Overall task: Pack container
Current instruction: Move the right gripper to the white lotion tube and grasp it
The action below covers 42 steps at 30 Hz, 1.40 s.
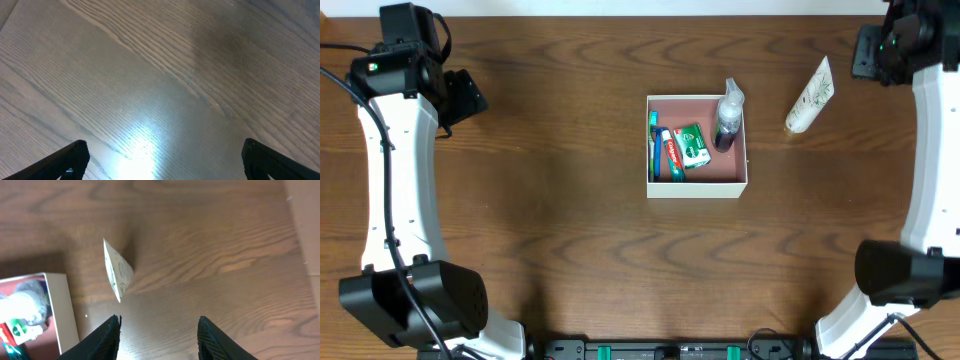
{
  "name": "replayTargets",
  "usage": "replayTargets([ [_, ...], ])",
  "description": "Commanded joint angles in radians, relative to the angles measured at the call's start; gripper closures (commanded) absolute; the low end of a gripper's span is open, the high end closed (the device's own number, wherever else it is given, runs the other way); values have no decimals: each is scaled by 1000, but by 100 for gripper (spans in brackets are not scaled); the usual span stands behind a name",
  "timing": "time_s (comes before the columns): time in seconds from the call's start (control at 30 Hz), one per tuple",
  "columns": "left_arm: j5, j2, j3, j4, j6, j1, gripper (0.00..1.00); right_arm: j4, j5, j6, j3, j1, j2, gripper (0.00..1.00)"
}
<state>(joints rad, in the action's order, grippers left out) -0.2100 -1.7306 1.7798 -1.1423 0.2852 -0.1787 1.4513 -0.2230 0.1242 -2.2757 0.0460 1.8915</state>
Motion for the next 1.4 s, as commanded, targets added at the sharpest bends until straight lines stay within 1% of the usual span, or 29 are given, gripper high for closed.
replayTargets([
  [0.0,-8,-2,-3,-2,5,-2,2,-6,63,-51,32,7,28,52],
  [0.1,-8,-2,-3,-2,5,-2,2,-28,63,-81,66,4,49,53],
  [0.23,-8,-2,-3,-2,5,-2,2,-66,78,-82,98,1,83,52],
  [0.43,-8,-2,-3,-2,5,-2,2,-147,190,-165,135,-2,122,52],
  [0.8,-8,-2,-3,-2,5,-2,2,-166,229,-167,137,-2,199,53],
  [1.03,-8,-2,-3,-2,5,-2,2,-166,265,-167,137,-8,248,62],
  [1.07,-8,-2,-3,-2,5,-2,2,-166,264,-167,137,-8,249,65],
  [1.1,-8,-2,-3,-2,5,-2,2,-166,262,-167,137,-8,253,72],
  [1.13,-8,-2,-3,-2,5,-2,2,-166,255,-166,137,-8,253,83],
  [1.17,-8,-2,-3,-2,5,-2,2,-166,247,-166,137,-8,253,92],
  [1.2,-8,-2,-3,-2,5,-2,2,-166,238,-166,137,-8,253,98],
  [1.23,-8,-2,-3,-2,5,-2,2,-166,224,-164,137,-8,253,99],
  [1.37,-8,-2,-3,-2,5,-2,2,-165,204,-147,136,-8,251,99],
])
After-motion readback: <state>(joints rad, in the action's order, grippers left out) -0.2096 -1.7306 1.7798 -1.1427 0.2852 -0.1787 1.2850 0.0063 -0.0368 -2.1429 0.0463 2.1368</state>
